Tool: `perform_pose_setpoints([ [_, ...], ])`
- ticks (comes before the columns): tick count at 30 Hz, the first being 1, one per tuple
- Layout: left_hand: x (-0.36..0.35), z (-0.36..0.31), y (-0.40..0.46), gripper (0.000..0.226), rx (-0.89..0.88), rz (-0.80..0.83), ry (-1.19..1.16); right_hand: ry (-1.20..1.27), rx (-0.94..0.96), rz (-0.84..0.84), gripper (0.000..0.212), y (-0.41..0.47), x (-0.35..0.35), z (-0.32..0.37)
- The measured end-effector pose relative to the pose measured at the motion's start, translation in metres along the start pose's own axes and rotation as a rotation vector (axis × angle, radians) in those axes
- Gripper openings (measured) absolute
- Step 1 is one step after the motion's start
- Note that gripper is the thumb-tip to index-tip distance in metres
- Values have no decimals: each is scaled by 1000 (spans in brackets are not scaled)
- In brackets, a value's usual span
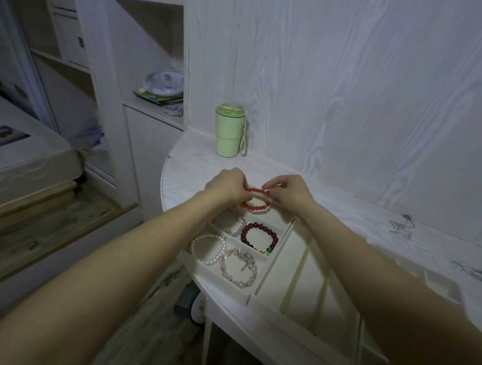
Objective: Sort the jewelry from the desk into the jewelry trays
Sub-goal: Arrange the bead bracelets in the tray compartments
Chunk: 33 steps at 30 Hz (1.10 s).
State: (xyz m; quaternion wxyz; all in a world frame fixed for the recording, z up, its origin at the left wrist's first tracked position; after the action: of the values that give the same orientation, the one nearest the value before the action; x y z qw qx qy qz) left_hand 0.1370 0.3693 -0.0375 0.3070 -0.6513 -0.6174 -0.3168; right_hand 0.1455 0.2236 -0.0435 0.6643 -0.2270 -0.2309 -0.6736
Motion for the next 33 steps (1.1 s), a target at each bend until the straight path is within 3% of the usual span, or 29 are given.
perform_pose_setpoints([
  [6,1,1,5,29,11,-29,147,-103,87,-26,19,3,-7,6],
  [12,8,-5,5,26,-38,-52,225,-311,194,86,23,5,-22,14],
  [15,4,-7,3,22,-121,63,214,-463,273,87,23,5,-28,19],
  [18,-3,-5,-4,35,-164,202,256,-571,347,65,19,6,-30,20],
  [24,1,-4,-13,38,-205,194,298,-711,444,30,20,4,-28,27],
  [29,-3,-5,-13,42,-206,253,388,-674,401,-107,28,4,-12,24],
  [33,-11,-9,-11,36,-193,270,465,-671,279,-30,29,10,-6,11],
])
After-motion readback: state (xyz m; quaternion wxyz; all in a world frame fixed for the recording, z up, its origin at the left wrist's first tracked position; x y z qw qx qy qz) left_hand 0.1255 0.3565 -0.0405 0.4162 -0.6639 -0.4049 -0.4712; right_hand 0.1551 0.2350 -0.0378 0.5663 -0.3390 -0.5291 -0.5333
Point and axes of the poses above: each hand's wrist, its own y-axis towards the middle knuckle, its own x-axis out of the back of the hand, z = x × y, the point moved 6 cm from there along y, towards the middle knuckle, and after that the axes turned 5 degrees about -y, right-handed, at the moved point
